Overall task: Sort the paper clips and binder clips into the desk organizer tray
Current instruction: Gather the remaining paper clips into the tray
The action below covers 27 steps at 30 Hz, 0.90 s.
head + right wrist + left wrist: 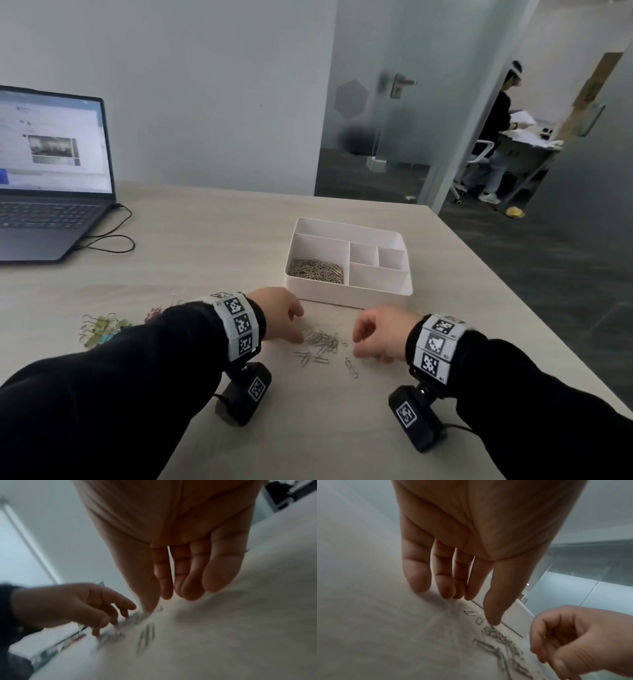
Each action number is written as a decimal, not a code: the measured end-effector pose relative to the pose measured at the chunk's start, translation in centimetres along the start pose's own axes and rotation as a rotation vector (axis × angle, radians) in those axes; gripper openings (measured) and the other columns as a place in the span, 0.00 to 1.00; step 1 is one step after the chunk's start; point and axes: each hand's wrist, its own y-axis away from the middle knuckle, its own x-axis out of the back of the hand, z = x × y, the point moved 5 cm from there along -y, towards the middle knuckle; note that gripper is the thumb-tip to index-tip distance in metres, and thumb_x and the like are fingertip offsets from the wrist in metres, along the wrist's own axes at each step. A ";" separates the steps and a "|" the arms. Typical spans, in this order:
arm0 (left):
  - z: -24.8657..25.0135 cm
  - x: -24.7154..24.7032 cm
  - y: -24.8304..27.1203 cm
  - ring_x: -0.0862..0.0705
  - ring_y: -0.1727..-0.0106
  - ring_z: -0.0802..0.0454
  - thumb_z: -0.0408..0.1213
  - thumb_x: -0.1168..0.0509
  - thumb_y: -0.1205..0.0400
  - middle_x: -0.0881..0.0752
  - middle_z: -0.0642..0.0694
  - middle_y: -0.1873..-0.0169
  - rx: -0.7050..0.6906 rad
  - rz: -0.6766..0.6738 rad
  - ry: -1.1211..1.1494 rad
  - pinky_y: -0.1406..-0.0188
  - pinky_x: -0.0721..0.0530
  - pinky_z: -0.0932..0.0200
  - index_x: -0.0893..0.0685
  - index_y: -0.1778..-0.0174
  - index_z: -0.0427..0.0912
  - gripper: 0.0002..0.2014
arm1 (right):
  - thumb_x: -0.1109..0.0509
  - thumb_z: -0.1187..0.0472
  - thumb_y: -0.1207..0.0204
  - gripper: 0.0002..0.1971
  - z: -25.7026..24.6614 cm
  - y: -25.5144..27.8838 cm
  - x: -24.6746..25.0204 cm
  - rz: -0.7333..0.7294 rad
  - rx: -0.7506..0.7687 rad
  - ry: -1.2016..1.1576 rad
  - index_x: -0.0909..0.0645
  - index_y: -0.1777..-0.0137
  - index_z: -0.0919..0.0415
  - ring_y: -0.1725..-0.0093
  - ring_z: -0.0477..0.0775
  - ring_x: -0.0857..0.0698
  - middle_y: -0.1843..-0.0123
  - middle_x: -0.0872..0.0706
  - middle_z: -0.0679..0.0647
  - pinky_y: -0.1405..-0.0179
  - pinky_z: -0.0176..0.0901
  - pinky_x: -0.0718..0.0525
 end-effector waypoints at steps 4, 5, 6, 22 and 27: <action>0.5 -0.7 0.5 0.17 0.65 0.58 0.49 0.21 0.31 0.15 0.58 0.59 0.027 -0.032 0.040 0.59 0.16 0.64 0.12 0.39 0.49 0.24 | 0.18 0.49 0.40 0.14 -0.6 1.1 -1.4 -0.067 -0.001 0.177 0.15 0.60 0.54 0.73 0.47 0.14 0.65 0.08 0.52 0.67 0.43 0.11; 0.9 -0.9 0.7 0.18 0.69 0.59 0.49 0.21 0.32 0.17 0.58 0.61 0.018 -0.039 0.041 0.62 0.16 0.65 0.12 0.40 0.49 0.24 | 0.19 0.50 0.38 0.12 -1.0 1.2 -1.6 -0.072 0.015 0.213 0.15 0.61 0.54 0.74 0.46 0.16 0.68 0.10 0.50 0.69 0.39 0.13; 1.4 -1.1 0.8 0.19 0.69 0.59 0.49 0.21 0.33 0.17 0.59 0.61 0.003 -0.041 0.021 0.62 0.17 0.65 0.12 0.40 0.50 0.24 | 0.20 0.52 0.37 0.09 -1.6 1.2 -1.8 -0.067 0.041 0.241 0.15 0.61 0.53 0.76 0.44 0.18 0.69 0.12 0.48 0.70 0.36 0.16; 1.9 -1.1 2.1 0.19 0.68 0.57 0.49 0.21 0.34 0.12 0.54 0.51 0.019 -0.016 -0.068 0.57 0.12 0.61 0.14 0.43 0.53 0.23 | 0.18 0.46 0.36 0.31 -2.0 -0.3 -0.7 0.062 0.062 0.318 0.21 0.34 0.51 0.53 0.52 0.21 0.41 0.23 0.51 0.66 0.41 0.23; 2.9 -1.8 1.5 0.19 0.68 0.56 0.50 0.20 0.35 0.12 0.53 0.50 0.014 -0.013 -0.032 0.60 0.13 0.61 0.13 0.42 0.50 0.25 | 0.17 0.46 0.38 0.28 -3.0 -1.1 -1.8 0.069 0.109 0.335 0.18 0.36 0.48 0.41 0.53 0.18 0.38 0.21 0.50 0.45 0.41 0.21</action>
